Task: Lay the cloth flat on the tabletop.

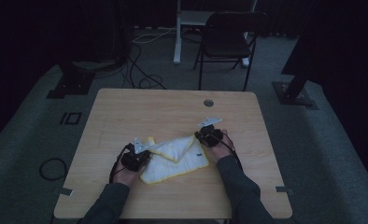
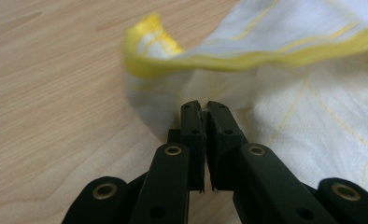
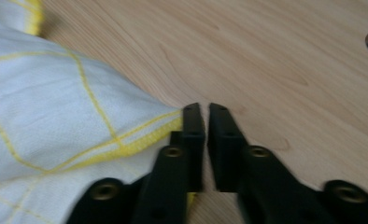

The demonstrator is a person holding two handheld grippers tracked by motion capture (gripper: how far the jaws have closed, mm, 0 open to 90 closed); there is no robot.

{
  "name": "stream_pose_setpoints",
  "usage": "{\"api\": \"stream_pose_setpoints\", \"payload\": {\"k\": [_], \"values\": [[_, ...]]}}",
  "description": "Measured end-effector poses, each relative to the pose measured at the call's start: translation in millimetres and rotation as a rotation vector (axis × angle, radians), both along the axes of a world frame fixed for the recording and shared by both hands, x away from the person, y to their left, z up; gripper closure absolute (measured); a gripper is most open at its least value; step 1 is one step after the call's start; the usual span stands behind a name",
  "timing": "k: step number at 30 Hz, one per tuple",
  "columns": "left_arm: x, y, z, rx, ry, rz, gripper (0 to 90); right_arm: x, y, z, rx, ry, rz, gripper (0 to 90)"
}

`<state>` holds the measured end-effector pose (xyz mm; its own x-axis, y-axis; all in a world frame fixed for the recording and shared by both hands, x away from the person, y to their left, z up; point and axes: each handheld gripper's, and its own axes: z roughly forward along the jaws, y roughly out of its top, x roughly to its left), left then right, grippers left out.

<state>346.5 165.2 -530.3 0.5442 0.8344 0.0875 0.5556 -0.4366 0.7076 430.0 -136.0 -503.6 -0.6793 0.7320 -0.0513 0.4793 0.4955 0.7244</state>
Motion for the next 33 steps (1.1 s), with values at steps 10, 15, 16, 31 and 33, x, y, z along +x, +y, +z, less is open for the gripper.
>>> {"api": "stream_pose_setpoints", "payload": {"k": [10, 15, 16, 31, 33], "values": [[4.1, 2.5, 4.1, -0.02, -0.014, 0.021, 86.7, -35.8, 18.8, 8.6, 0.065, -0.068, 0.171, 60.8], [2.2, 3.9, 6.6, -0.031, -0.014, 0.033, 82.6, -50.4, 35.7, 4.8, 0.067, -0.058, 0.251, 56.6], [0.6, 4.6, 7.9, -0.038, -0.017, 0.034, 80.3, -52.1, 38.8, 3.4, 0.065, -0.054, 0.263, 56.4], [-31.1, 11.5, 7.0, -0.111, 0.042, 0.021, 68.6, -72.8, 79.3, -11.6, 0.008, -0.057, 0.363, 41.9], [-33.9, 7.5, 2.6, -0.095, 0.059, 0.04, 68.7, -72.5, 87.6, -16.3, -0.059, -0.071, 0.364, 46.4]]}}
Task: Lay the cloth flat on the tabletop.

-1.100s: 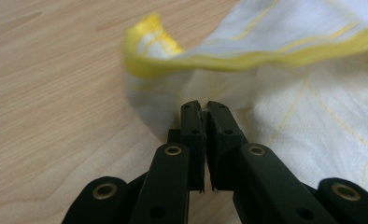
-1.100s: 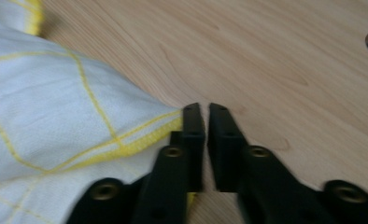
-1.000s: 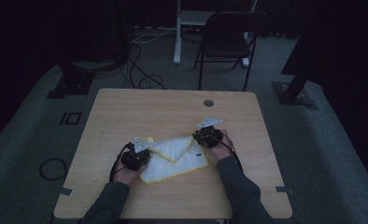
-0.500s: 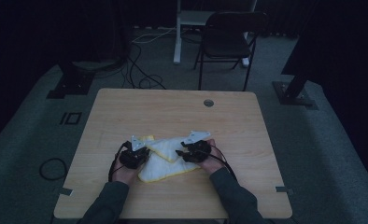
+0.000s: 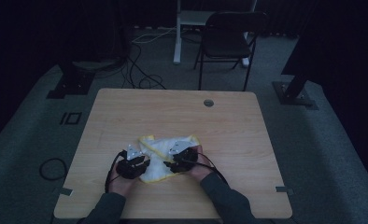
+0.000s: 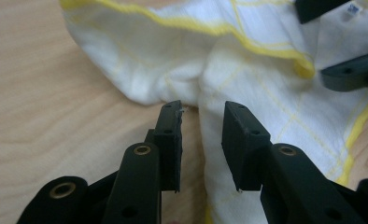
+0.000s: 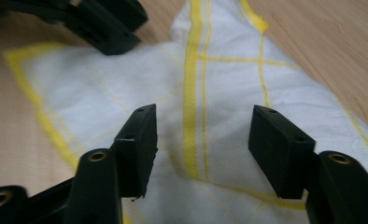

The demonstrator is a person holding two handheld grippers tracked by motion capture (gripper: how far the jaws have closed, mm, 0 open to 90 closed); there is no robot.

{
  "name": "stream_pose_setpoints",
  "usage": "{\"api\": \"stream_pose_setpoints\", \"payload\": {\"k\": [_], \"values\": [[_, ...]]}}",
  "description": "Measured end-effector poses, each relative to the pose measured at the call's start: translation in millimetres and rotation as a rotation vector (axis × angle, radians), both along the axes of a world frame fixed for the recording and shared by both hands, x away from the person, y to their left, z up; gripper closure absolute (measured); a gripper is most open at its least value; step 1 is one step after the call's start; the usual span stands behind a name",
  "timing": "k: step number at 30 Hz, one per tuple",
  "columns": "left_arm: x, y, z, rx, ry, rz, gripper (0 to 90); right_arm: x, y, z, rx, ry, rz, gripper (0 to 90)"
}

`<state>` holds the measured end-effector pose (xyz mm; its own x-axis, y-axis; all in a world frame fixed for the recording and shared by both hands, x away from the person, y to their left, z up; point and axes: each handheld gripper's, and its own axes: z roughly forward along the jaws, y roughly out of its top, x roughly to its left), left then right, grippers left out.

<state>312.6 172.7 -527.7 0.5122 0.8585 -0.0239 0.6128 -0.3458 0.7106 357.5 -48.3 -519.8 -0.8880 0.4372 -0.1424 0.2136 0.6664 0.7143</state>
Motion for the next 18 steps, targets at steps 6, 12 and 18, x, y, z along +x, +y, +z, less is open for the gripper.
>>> {"api": "stream_pose_setpoints", "payload": {"k": [6, 12, 18], "values": [[-1.9, -4.3, -3.2, 0.018, 0.022, -0.005, 72.5, 8.9, 0.3, -2.1, -0.06, -0.036, -0.058, 90.0], [-2.9, -7.5, -3.5, 0.042, 0.028, -0.035, 87.3, 24.4, -18.1, 9.4, 0.003, -0.019, -0.156, 90.0], [-3.2, -4.1, -1.4, 0.034, 0.027, -0.036, 88.6, 34.1, -38.4, 23.8, 0.066, 0.0, -0.199, 90.0]]}}
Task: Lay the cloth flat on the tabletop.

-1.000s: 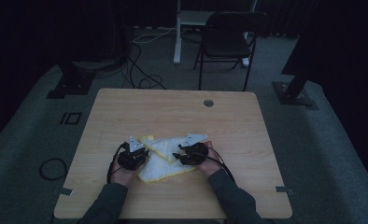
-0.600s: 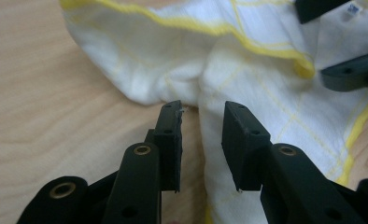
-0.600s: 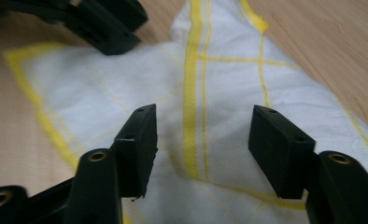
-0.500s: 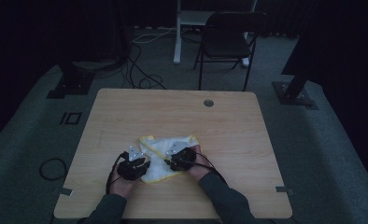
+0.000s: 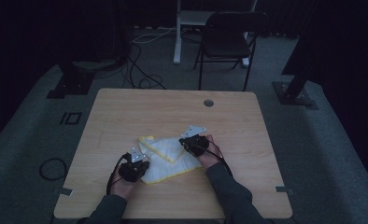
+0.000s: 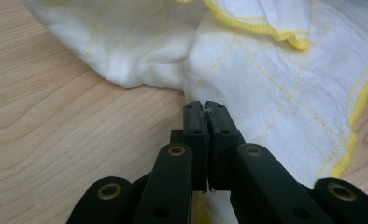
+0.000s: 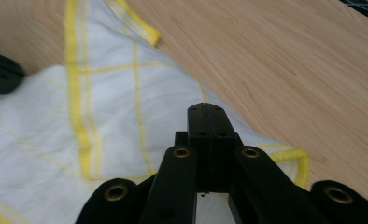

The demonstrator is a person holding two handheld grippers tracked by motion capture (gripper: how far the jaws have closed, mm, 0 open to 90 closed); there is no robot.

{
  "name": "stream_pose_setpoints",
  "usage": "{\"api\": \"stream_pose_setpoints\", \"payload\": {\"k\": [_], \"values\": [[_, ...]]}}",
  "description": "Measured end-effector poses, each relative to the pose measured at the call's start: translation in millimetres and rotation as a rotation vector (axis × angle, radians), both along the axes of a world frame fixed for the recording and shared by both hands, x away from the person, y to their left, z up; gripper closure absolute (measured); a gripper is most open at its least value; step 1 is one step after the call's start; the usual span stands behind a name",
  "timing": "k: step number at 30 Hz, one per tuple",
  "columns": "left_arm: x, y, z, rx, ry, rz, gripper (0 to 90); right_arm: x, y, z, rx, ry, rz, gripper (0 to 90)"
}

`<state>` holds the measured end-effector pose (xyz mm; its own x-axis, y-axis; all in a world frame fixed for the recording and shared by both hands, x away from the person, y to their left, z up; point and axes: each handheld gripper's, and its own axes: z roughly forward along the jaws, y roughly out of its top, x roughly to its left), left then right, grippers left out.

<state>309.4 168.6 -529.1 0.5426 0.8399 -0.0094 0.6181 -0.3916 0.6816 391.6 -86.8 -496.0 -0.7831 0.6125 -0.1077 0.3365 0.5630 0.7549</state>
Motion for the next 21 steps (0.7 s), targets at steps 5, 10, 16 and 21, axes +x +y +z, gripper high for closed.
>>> {"api": "stream_pose_setpoints", "payload": {"k": [5, 10, 16, 21], "values": [[0.4, 0.0, -0.7, 0.0, -0.005, 0.01, 88.6, -19.1, 13.3, -10.3, 0.019, 0.008, 0.115, 67.6], [0.9, -0.2, -1.6, 0.001, -0.009, 0.011, 88.6, -31.2, 30.6, -27.6, -0.008, 0.041, 0.201, 60.9], [-0.4, -0.4, 0.7, 0.004, -0.018, 0.01, 88.8, -25.8, 35.9, -34.3, -0.11, 0.033, 0.178, 87.0], [-0.5, 3.8, 3.0, 0.007, -0.027, 0.018, 89.0, -13.1, 26.1, -22.7, -0.099, 0.006, 0.087, 88.4]]}}
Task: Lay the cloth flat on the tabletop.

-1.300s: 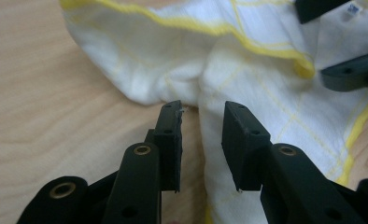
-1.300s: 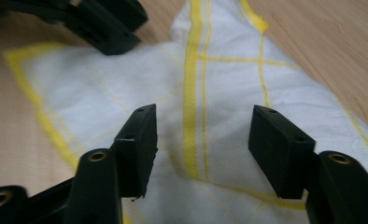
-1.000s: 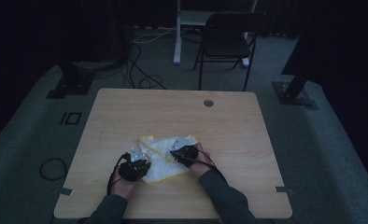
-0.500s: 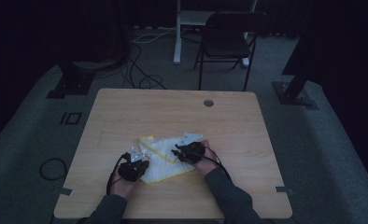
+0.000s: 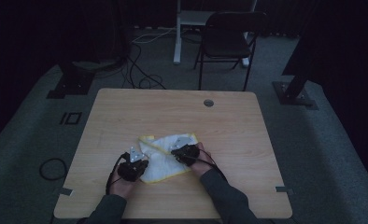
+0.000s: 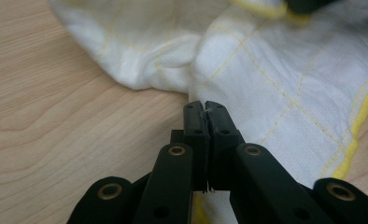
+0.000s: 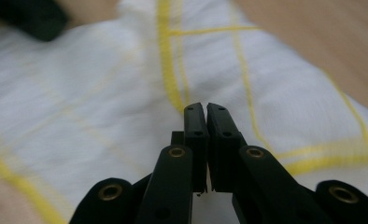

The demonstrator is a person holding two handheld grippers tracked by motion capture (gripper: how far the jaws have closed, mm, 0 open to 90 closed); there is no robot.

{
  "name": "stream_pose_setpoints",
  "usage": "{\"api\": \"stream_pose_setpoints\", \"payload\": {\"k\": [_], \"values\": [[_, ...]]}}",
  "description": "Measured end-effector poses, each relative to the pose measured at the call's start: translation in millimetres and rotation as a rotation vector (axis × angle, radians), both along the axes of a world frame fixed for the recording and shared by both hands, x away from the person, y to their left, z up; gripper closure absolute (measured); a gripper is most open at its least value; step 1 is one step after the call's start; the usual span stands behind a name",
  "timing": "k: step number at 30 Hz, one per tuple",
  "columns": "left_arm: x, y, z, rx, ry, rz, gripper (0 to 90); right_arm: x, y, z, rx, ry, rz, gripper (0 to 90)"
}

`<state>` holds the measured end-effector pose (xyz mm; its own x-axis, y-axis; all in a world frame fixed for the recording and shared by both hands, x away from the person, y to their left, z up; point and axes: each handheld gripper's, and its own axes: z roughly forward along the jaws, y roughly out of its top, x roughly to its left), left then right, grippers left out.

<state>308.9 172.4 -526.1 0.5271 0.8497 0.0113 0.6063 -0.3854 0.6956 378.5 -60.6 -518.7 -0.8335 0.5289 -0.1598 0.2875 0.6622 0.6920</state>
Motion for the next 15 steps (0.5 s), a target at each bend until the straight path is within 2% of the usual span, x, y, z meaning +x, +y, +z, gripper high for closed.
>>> {"api": "stream_pose_setpoints", "payload": {"k": [5, 12, 13, 15], "values": [[1.8, 8.0, 3.0, -0.002, -0.006, 0.02, 89.3, 19.5, -24.5, 16.0, 0.055, 0.0, -0.103, 88.5], [3.5, 21.2, 7.4, -0.004, -0.024, 0.062, 89.5, 38.1, -55.1, 34.8, 0.073, -0.026, -0.198, 88.7], [3.5, 21.2, 7.4, -0.004, -0.024, 0.062, 89.5, 38.1, -55.1, 34.8, 0.073, -0.026, -0.198, 88.7], [3.5, 25.0, 8.4, -0.003, -0.028, 0.073, 89.6, 44.4, -66.3, 40.2, 0.088, -0.03, -0.248, 88.8]]}}
